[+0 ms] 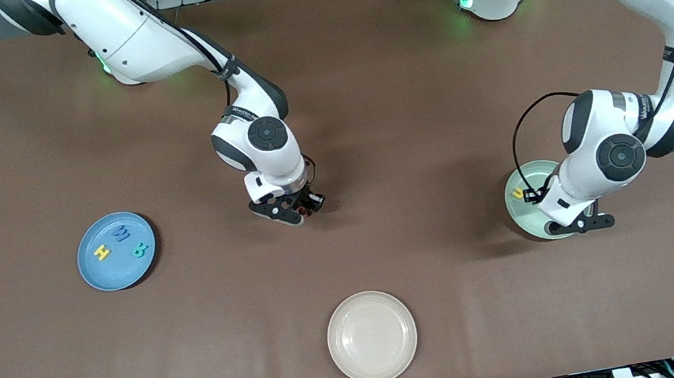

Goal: Sort uppercase to blue plate, lowercase to green plate
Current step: 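Place the w on the green plate while the right gripper lifts the Q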

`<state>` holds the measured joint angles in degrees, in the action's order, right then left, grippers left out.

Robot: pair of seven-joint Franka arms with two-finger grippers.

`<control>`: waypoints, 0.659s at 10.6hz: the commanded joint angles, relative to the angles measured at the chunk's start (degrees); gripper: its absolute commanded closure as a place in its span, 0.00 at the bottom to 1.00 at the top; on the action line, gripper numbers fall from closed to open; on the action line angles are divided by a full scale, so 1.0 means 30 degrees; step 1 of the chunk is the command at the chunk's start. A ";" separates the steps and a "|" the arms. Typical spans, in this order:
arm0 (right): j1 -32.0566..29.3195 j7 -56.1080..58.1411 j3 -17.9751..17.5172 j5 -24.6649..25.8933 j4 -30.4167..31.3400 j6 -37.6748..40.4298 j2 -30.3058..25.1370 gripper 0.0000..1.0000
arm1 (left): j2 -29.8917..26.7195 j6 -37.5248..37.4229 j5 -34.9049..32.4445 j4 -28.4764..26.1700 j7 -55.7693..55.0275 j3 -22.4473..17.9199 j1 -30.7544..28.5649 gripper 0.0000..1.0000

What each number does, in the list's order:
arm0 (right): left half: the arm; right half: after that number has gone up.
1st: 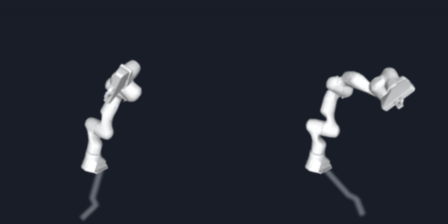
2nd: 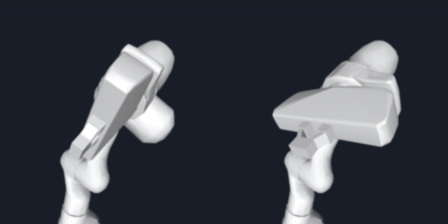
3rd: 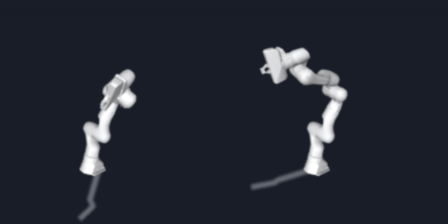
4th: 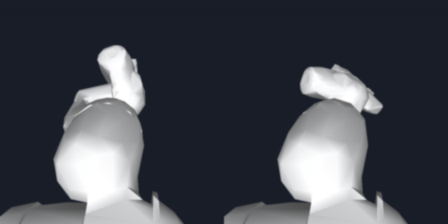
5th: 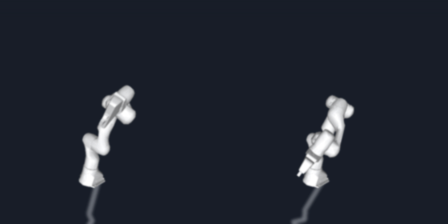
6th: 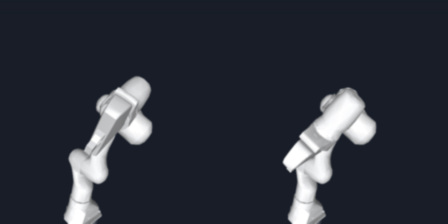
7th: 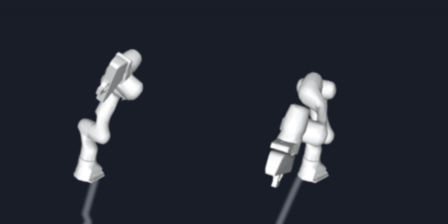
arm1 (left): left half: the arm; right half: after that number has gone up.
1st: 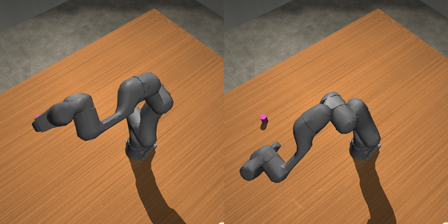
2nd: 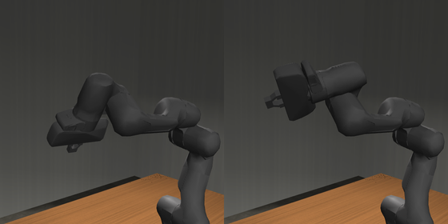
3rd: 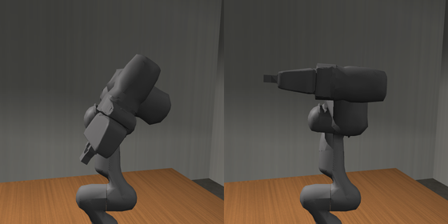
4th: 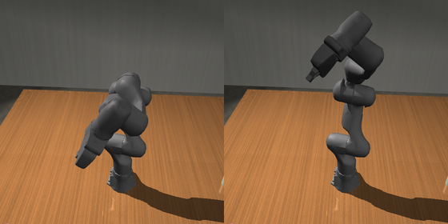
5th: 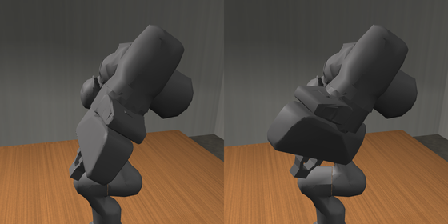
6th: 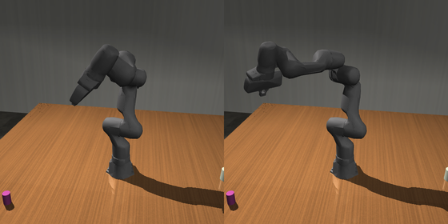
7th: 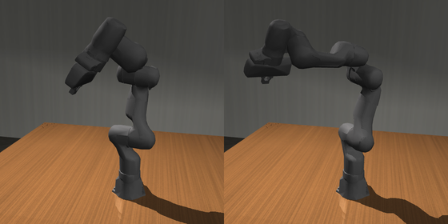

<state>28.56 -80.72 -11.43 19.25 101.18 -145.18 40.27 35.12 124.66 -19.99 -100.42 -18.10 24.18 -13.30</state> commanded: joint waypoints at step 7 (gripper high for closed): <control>-0.0377 0.0389 0.0207 0.0702 -0.0562 0.0227 0.0524 0.68 | -0.1744 -0.6644 0.0600 0.3871 0.1637 0.1867 -0.0371 0.00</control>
<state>28.48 -80.45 -11.32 19.34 101.06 -145.05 40.27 31.15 111.22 -19.91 -92.66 -14.78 28.06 -14.18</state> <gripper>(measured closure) 0.630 0.000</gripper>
